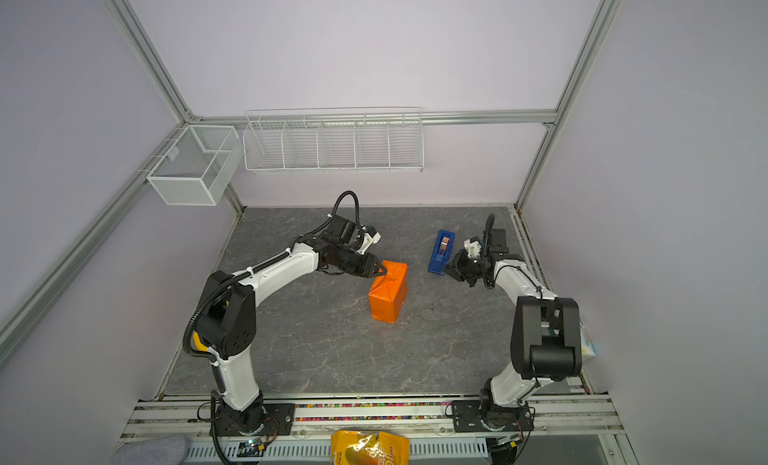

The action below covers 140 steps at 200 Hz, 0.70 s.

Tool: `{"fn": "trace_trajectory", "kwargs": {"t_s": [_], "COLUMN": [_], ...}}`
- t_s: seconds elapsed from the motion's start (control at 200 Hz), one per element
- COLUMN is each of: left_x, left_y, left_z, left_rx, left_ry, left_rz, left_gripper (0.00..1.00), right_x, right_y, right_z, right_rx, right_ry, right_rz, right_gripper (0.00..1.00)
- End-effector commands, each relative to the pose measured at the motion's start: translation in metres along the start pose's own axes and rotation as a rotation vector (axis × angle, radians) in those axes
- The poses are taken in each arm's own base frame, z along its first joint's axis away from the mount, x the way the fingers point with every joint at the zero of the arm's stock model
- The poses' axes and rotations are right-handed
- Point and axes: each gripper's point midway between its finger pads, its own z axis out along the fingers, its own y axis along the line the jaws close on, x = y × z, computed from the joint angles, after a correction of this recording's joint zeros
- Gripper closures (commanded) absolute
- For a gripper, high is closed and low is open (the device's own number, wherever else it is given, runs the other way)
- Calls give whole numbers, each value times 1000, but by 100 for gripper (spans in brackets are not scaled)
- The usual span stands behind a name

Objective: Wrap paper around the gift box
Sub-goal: 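Carry the tape strip to the box and press it onto the paper fold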

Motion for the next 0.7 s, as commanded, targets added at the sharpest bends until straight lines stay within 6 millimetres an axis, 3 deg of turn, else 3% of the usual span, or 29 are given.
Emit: {"fn": "trace_trajectory", "kwargs": {"t_s": [0.0, 0.075, 0.105, 0.195, 0.37, 0.54, 0.695], "left_x": [65, 65, 66, 65, 66, 68, 69], "left_y": [31, 33, 33, 33, 33, 32, 32], "left_z": [18, 17, 17, 17, 17, 19, 20], "left_rx": [-122, -132, -132, -135, -136, -134, -132], "left_ry": [185, 180, 178, 169, 153, 147, 121], "left_rz": [-143, -153, -157, -167, -190, -203, -238], "left_gripper": [65, 65, 66, 65, 66, 65, 65], "right_x": [26, 39, 49, 68, 90, 101, 100], "right_y": [16, 37, 35, 55, 69, 75, 96], "right_z": [2, 1, 5, 7, 3, 13, 29], "right_rx": [-35, -72, -70, -77, -25, -6, -90], "right_ry": [5, -29, -37, -80, -234, -311, -319], "right_rz": [82, 100, 129, 150, 246, 277, 320], "right_gripper": [93, 93, 93, 93, 93, 93, 93]}}
